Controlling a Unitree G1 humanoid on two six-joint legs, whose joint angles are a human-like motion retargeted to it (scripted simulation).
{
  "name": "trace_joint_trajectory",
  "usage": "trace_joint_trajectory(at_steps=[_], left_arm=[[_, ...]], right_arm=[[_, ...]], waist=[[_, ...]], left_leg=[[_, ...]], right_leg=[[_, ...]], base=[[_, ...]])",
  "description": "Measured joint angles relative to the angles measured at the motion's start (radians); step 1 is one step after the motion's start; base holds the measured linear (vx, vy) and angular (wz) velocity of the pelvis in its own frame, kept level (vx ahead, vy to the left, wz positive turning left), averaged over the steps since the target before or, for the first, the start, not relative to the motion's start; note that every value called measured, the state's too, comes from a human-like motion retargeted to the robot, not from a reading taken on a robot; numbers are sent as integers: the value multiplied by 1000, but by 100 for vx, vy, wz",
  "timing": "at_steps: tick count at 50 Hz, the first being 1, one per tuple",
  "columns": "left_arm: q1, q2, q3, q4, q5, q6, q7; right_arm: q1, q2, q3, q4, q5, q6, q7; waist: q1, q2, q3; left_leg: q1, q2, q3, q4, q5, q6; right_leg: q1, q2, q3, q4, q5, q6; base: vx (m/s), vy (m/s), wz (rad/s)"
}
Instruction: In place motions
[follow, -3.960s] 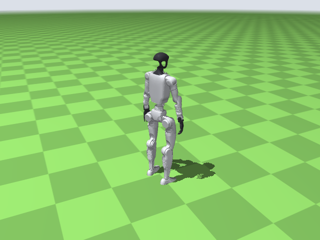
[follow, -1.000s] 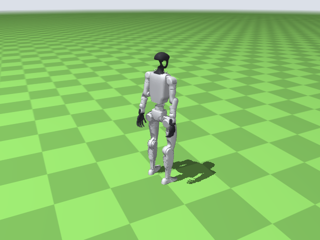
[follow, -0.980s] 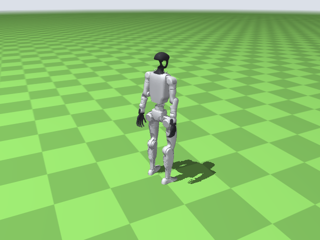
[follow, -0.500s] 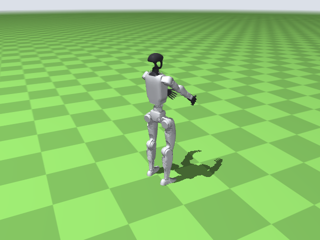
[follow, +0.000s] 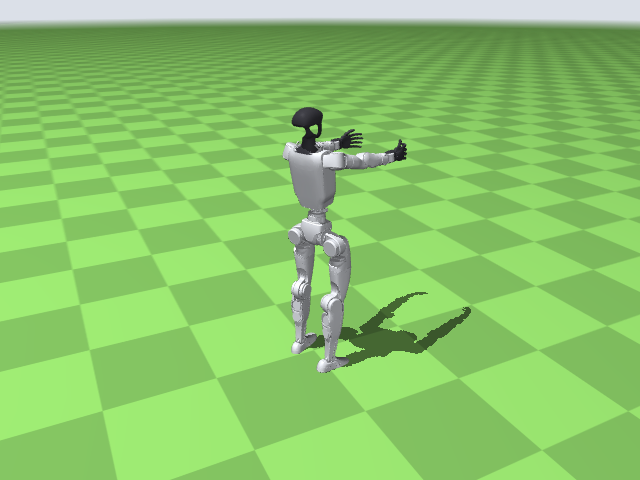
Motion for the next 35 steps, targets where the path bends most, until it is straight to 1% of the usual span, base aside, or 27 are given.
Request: trace_joint_trajectory(at_steps=[5, 7, 9, 11, 13, 15, 16, 17, 19, 22, 24, 28, 31, 33, 35], left_arm=[[49, -2, 22, -27, 15, -12, 4], [94, 2, 19, -49, 51, -42, -5], [150, 16, 0, -62, 129, -106, 1], [218, 36, -24, -65, 280, -200, 39], [290, 59, -50, -51, 507, -304, 112], [362, 76, -84, -23, 764, -372, 224], [400, 76, -97, -3, 879, -377, 283], [439, 76, -110, 15, 976, -378, 335], [532, 73, -130, 43, 1074, -364, 411], [695, 48, -113, 78, 1086, -382, 502], [798, 17, -80, 107, 1055, -379, 526], [954, -31, -43, 161, 969, -295, 486], [1041, -48, -32, 175, 960, -231, 449], [1096, -52, -24, 174, 984, -189, 408], [1150, -55, -12, 166, 1012, -134, 358]], right_arm=[[36, 19, -15, -22, -12, -3, 24], [72, 27, -17, -45, -39, -5, 35], [124, 35, -15, -75, -95, -7, 38], [190, 46, -18, -103, -193, -12, 35], [265, 62, -33, -117, -314, -26, 24], [346, 83, -53, -111, -422, -33, -13], [383, 96, -58, -91, -451, -30, -41], [420, 107, -62, -67, -474, -27, -66], [485, 127, -66, 6, -492, -21, -87], [581, 139, -77, 130, -508, 11, -41], [650, 135, -85, 192, -530, 46, 7], [787, 118, -127, 256, -572, 127, 117], [896, 101, -155, 258, -562, 187, 208], [964, 95, -166, 258, -552, 204, 212], [1032, 94, -168, 258, -540, 197, 179]], waist=[[-1, 1, 5], [-2, 4, 3], [-2, 9, -3], [-9, 10, -6], [-21, 7, -2], [-31, 3, 7], [-34, 2, 12], [-38, 2, 17], [-43, 2, 28], [-48, 4, 50], [-47, 6, 76], [-47, 9, 152], [-47, 10, 204], [-48, 9, 223], [-48, 7, 231]], left_leg=[[3, 0, 3, -1, 0, 0], [4, -1, 4, -2, 0, -1], [3, -2, 4, -3, 1, -1], [3, -4, 2, -4, 1, -2], [7, -7, -3, -4, 3, -2], [12, -9, -8, -5, 4, -2], [14, -9, -10, -5, 4, -2], [17, -9, -12, -5, 4, -2], [21, -10, -12, -6, 4, -2], [29, -9, -8, -7, 3, -1], [37, -8, -6, -8, 3, 0], [58, -7, -7, -9, 6, -1], [64, -7, -11, -9, 11, -2], [61, -10, -13, -10, 14, -4], [53, -12, -13, -9, 17, -6]], right_leg=[[-1, 0, 3, 1, 1, -2], [-3, 0, 4, 1, 2, -2], [-5, -1, 4, 1, 3, -3], [-5, -2, 3, 0, 4, -3], [1, -4, -2, -1, 4, -3], [9, -5, -7, -1, 3, -3], [12, -5, -9, -1, 2, -3], [15, -5, -11, 0, 2, -3], [17, -5, -11, 1, 2, -3], [19, -5, -6, 1, 4, -4], [23, -4, -2, 1, 5, -4], [45, -3, -1, 2, 8, -3], [56, -4, -4, 0, 9, -3], [55, -7, -6, -2, 11, -4], [49, -9, -7, -4, 13, -4]], base=[[0, 0, 0], [8, 2, -4], [11, 4, -3], [7, 2, 5], [0, 0, 0], [0, 0, 0], [0, 0, 0], [0, 0, 0], [0, 0, 0], [0, 0, 0], [0, 0, 0], [-3, 0, -1], [-4, 0, 6], [0, 0, 0], [0, 0, 0]])
